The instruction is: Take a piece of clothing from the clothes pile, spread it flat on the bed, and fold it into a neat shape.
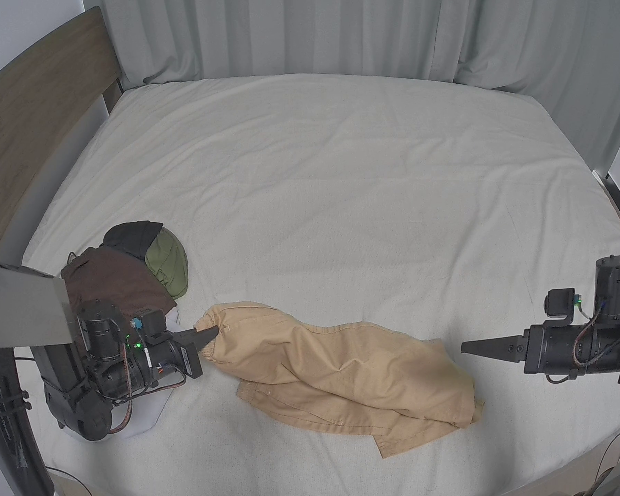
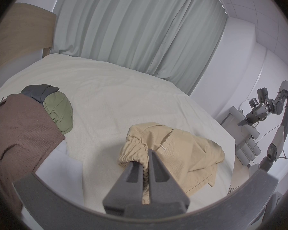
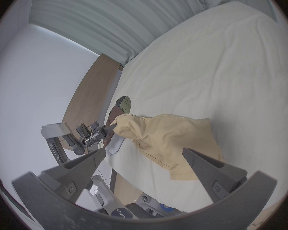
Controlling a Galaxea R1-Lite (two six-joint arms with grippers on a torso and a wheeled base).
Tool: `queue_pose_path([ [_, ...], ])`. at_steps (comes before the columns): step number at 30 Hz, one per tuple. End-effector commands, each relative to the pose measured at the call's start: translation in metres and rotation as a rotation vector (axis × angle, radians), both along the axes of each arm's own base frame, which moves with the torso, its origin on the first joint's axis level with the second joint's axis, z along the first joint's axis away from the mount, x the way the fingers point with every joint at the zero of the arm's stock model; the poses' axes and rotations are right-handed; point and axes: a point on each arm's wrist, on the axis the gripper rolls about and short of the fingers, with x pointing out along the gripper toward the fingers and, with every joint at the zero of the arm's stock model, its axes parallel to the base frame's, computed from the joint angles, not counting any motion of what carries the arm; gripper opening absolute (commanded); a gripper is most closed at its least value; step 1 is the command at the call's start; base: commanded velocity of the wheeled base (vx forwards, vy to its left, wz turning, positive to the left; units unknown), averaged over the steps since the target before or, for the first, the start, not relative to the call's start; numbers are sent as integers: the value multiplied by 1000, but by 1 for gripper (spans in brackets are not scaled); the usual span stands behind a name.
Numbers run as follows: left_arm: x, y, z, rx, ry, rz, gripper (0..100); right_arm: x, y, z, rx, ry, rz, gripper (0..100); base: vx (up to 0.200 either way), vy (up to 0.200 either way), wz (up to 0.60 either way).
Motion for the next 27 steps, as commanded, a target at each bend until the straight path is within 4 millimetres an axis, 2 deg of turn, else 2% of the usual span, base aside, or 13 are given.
queue_pose_path([
  [1,0,0,-1,0,2,3,0,8,6,-8,13,46,0,100,0,0,0],
  [11,1,2,-6,4,19,9,0,23,10,-18,63,77,-45,100,0,0,0],
  [20,1,3,-11,9,38,9,0,37,10,-42,18,120,-102,100,0,0,0],
  [27,1,3,-11,11,38,8,0,43,6,-68,-18,144,-118,100,0,0,0],
])
